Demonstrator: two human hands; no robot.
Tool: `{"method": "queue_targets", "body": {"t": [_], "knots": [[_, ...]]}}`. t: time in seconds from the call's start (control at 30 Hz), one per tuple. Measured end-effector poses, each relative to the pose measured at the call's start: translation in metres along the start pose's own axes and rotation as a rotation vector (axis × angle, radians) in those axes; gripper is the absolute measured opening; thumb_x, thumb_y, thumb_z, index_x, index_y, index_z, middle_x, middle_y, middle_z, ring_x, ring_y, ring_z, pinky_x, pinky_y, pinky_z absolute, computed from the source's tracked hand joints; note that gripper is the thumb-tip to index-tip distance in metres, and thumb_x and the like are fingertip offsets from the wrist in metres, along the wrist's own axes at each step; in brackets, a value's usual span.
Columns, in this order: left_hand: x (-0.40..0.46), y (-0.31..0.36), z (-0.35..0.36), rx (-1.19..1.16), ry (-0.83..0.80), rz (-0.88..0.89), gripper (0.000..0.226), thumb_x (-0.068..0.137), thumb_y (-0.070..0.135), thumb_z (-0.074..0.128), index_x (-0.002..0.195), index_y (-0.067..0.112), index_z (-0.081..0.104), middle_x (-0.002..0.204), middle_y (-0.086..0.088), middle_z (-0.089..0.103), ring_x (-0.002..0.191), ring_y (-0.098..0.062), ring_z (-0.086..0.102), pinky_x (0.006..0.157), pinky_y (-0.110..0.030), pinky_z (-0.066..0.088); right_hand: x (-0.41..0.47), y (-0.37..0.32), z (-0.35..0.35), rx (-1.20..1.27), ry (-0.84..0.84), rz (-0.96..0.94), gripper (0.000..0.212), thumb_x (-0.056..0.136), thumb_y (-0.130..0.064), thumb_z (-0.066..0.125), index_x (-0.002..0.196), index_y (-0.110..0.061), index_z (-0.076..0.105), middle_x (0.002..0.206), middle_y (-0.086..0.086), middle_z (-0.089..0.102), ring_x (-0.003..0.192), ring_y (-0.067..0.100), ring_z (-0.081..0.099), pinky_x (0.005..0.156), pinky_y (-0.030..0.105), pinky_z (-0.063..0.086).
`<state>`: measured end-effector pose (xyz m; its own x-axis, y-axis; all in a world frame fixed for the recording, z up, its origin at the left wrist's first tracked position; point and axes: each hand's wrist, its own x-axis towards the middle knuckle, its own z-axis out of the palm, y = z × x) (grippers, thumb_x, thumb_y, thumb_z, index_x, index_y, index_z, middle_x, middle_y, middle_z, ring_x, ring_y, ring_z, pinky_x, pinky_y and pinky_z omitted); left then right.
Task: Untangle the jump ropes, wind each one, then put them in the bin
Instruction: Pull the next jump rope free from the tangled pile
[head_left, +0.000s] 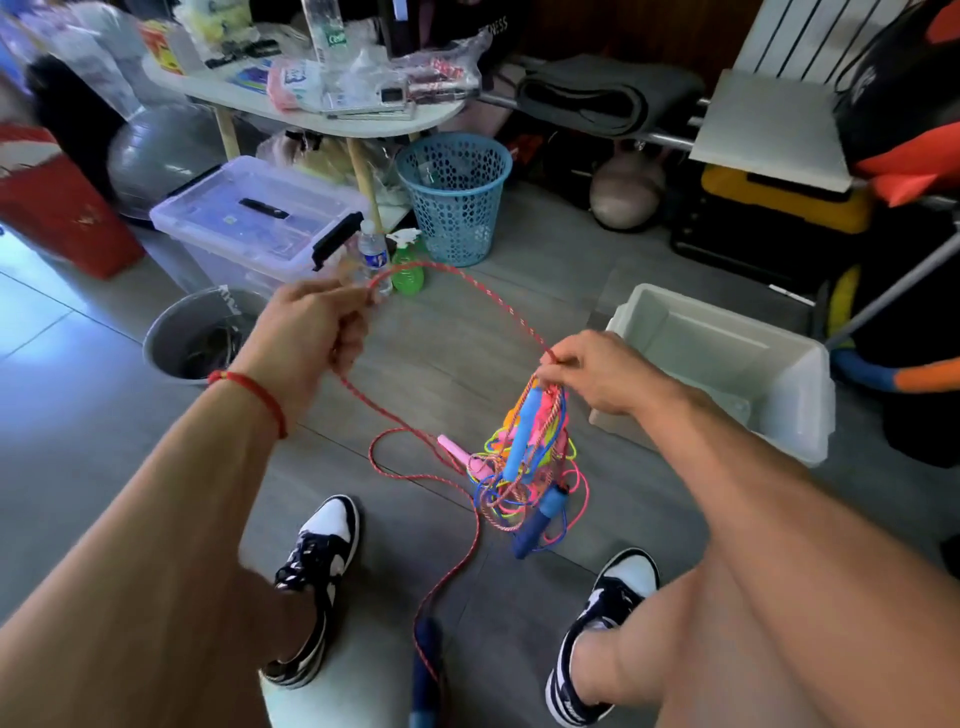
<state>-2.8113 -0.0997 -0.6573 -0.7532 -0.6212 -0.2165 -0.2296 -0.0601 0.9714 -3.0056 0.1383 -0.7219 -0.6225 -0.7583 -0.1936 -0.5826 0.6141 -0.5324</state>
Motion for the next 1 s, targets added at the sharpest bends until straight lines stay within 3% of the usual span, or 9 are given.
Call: {"method": "queue_targets", "body": {"t": [0.07,0.13,0.2,0.3,0.4,0.5,0.67,0.87,1.0], "knots": [[0.011,-0.024,-0.014,0.810,0.123,-0.127,0.031,0.080,0.033,0.059,0.098,0.009,0.069,0.089,-0.017,0.067,0.079,-0.036,0.061,0.067,-0.031,0.049,-0.002,-0.006,-0.004,0.030,0.052,-0.089,0.022,0.086,-0.041,0.072,0.076,-0.021,0.077,0.082,0.010,0.068,0.081,0.028,0.064,0.075,0.041,0.053],[0.005,-0.036,-0.006,1.194,0.094,-0.102,0.059,0.079,0.039,0.058,0.129,0.007,0.053,0.130,-0.026,0.054,0.120,-0.044,0.053,0.101,-0.044,0.047,-0.006,-0.016,-0.007,0.062,0.055,-0.156,0.021,0.084,-0.043,0.076,0.077,-0.023,0.078,0.081,0.011,0.068,0.079,0.029,0.064,0.072,0.042,0.054],[-0.008,-0.038,0.020,1.052,-0.082,0.237,0.075,0.080,0.045,0.059,0.144,0.010,0.044,0.146,-0.018,0.047,0.135,-0.036,0.045,0.114,-0.036,0.036,-0.008,-0.025,-0.005,0.060,0.026,-0.206,0.026,0.081,-0.045,0.080,0.076,-0.020,0.078,0.082,0.009,0.069,0.078,0.027,0.065,0.071,0.040,0.054],[-0.031,-0.035,0.066,0.836,-0.391,0.433,0.067,0.092,0.051,0.064,0.145,0.014,0.047,0.129,-0.003,0.068,0.115,-0.011,0.061,0.098,-0.015,0.039,-0.014,-0.038,0.003,0.025,0.016,-0.283,0.048,0.073,-0.058,0.077,0.074,-0.010,0.076,0.083,0.014,0.069,0.077,0.028,0.066,0.070,0.040,0.051],[-0.034,-0.038,0.077,0.878,-0.393,0.500,0.025,0.100,0.034,0.060,0.112,0.014,0.070,0.067,0.009,0.067,0.067,-0.005,0.058,0.076,-0.024,0.050,-0.016,-0.037,0.007,0.039,-0.008,-0.254,0.040,0.071,-0.054,0.083,0.068,-0.015,0.074,0.077,0.014,0.069,0.074,0.028,0.066,0.065,0.041,0.051],[-0.035,-0.032,0.075,0.812,-0.327,0.585,0.025,0.102,0.020,0.058,0.084,0.011,0.073,0.056,0.009,0.059,0.061,-0.010,0.058,0.062,-0.014,0.043,-0.021,-0.036,0.010,0.057,-0.095,-0.221,0.024,0.067,-0.054,0.080,0.069,-0.033,0.068,0.082,-0.001,0.067,0.076,0.017,0.063,0.070,0.037,0.053],[-0.032,-0.021,0.063,0.478,-0.165,0.378,0.034,0.104,0.025,0.052,0.072,0.019,0.063,0.063,0.001,0.070,0.061,-0.011,0.065,0.072,-0.024,0.053,-0.024,-0.028,0.011,-0.006,-0.204,-0.182,0.017,0.081,-0.022,0.077,0.085,-0.029,0.062,0.081,-0.011,0.066,0.075,0.001,0.058,0.071,0.023,0.047],[-0.033,-0.007,0.052,-0.198,-0.075,0.041,0.032,0.109,0.019,0.042,0.082,0.009,0.055,0.061,-0.002,0.050,0.070,-0.023,0.065,0.077,-0.045,0.063,-0.018,-0.024,0.002,0.302,-0.085,-0.110,0.041,0.075,0.000,0.063,0.100,-0.032,0.063,0.096,-0.001,0.074,0.091,0.025,0.070,0.080,0.041,0.058],[-0.022,-0.004,0.037,-0.422,-0.077,-0.152,0.037,0.110,0.023,0.034,0.078,0.016,0.050,0.099,-0.010,0.070,0.093,-0.030,0.068,0.085,-0.048,0.059,-0.020,-0.022,-0.008,0.599,-0.050,-0.036,0.036,0.084,0.007,0.070,0.110,-0.016,0.067,0.095,0.002,0.078,0.079,0.010,0.070,0.063,0.022,0.053]]}}
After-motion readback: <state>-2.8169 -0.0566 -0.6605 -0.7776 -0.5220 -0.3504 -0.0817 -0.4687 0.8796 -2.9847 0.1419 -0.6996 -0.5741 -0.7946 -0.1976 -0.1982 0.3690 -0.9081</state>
